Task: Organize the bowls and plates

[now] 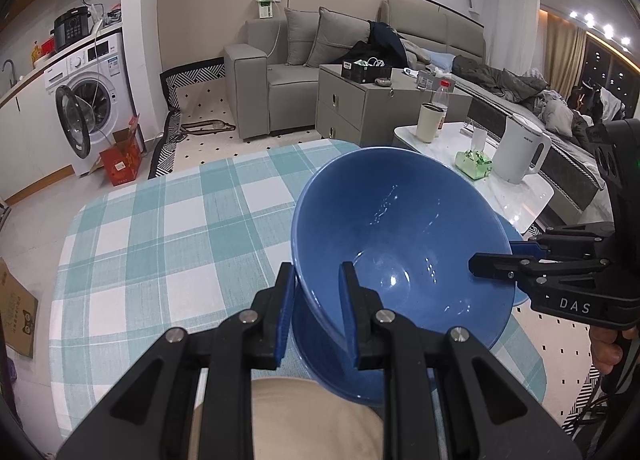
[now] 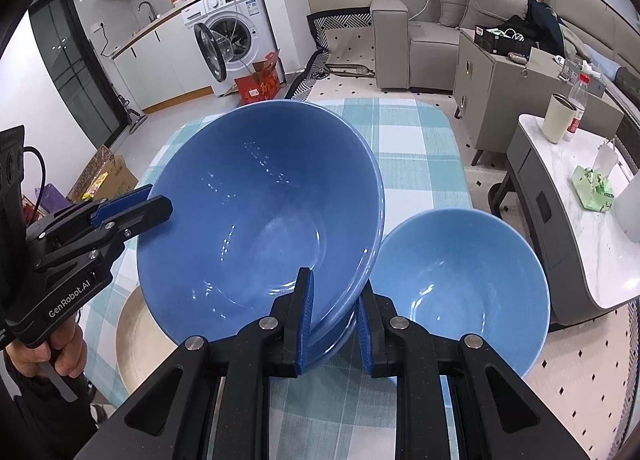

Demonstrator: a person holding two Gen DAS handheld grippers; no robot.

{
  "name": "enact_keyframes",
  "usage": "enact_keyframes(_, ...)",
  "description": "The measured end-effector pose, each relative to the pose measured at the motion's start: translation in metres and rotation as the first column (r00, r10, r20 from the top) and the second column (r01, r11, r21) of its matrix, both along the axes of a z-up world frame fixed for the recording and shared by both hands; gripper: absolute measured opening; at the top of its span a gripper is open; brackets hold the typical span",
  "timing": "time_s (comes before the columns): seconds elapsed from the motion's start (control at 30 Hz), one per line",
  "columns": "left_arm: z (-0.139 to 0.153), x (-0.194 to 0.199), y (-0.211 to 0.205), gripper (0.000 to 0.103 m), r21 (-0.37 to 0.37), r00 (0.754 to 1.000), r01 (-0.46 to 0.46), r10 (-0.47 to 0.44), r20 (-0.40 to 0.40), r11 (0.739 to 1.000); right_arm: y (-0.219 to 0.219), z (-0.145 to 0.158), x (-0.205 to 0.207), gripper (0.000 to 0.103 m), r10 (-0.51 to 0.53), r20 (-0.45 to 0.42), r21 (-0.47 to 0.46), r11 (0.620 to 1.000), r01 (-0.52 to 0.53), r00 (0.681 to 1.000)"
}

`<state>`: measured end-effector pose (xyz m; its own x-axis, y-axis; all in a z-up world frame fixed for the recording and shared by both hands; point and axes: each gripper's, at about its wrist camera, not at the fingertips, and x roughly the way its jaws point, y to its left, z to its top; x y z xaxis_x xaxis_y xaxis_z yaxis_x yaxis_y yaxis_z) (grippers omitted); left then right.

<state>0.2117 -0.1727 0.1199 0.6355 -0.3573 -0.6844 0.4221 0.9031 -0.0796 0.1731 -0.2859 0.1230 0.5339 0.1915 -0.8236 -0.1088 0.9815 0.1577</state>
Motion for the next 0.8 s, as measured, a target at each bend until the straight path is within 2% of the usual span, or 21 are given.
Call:
enact_keyframes(0.37,-0.022,-0.004,0.01,0.02,-0.003,0.999,-0.02,0.02,-0.037,1.0,0.011,-0.019,-0.005,0.021,0.044,-0.036,-0.024,0.999,-0.045,0.998)
enact_keyframes(0.8,-0.042,-0.001,0.007,0.02,0.031,0.997,-0.015,0.018,-0.075,0.999,0.02,-0.037,0.002,0.021,0.068,-0.084,-0.067,0.995,-0.074,0.994)
